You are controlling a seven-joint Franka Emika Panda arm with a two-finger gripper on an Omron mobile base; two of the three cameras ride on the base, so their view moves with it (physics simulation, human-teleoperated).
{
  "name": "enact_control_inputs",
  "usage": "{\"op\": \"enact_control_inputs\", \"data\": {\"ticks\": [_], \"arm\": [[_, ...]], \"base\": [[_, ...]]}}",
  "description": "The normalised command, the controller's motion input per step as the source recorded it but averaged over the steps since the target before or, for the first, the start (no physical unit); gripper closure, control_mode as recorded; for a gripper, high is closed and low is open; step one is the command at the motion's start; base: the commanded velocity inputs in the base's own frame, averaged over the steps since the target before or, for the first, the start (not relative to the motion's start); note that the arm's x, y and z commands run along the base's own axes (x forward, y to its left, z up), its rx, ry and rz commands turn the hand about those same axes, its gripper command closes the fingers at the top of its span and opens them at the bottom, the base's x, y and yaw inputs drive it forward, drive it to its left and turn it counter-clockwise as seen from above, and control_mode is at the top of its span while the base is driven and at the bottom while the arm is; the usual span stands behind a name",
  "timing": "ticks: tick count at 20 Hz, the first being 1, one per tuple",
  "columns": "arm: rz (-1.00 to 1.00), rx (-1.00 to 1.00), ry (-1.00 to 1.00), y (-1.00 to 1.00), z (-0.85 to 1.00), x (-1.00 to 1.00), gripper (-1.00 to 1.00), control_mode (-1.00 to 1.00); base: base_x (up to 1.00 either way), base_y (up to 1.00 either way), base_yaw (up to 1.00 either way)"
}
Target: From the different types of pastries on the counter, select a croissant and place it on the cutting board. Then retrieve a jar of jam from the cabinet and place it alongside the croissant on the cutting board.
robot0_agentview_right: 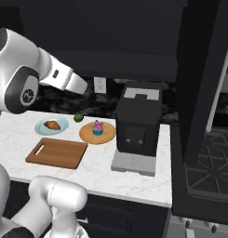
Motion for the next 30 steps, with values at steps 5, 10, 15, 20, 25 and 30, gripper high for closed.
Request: {"op": "enact_control_inputs", "data": {"ticks": [5,10,15,20,25,30], "arm": [[0.13,0.00,0.12,0.65,0.15,-1.00,1.00,-1.00],[0.10,0.00,0.01,0.63,0.00,-1.00,1.00,-1.00],[0.17,0.00,0.01,0.17,-0.23,-0.41,1.00,-1.00],[0.23,0.00,0.05,0.01,-0.20,-0.14,1.00,-1.00],[0.17,0.00,0.01,0.09,-0.34,-0.32,1.00,-1.00],[0.06,0.00,0.02,0.25,-0.47,-0.06,1.00,-1.00]], "base": [[0.00,0.00,0.00],[0.00,0.00,0.00],[0.00,0.00,0.00],[0.00,0.00,0.00],[0.00,0.00,0.00],[0.00,0.00,0.00]]}}
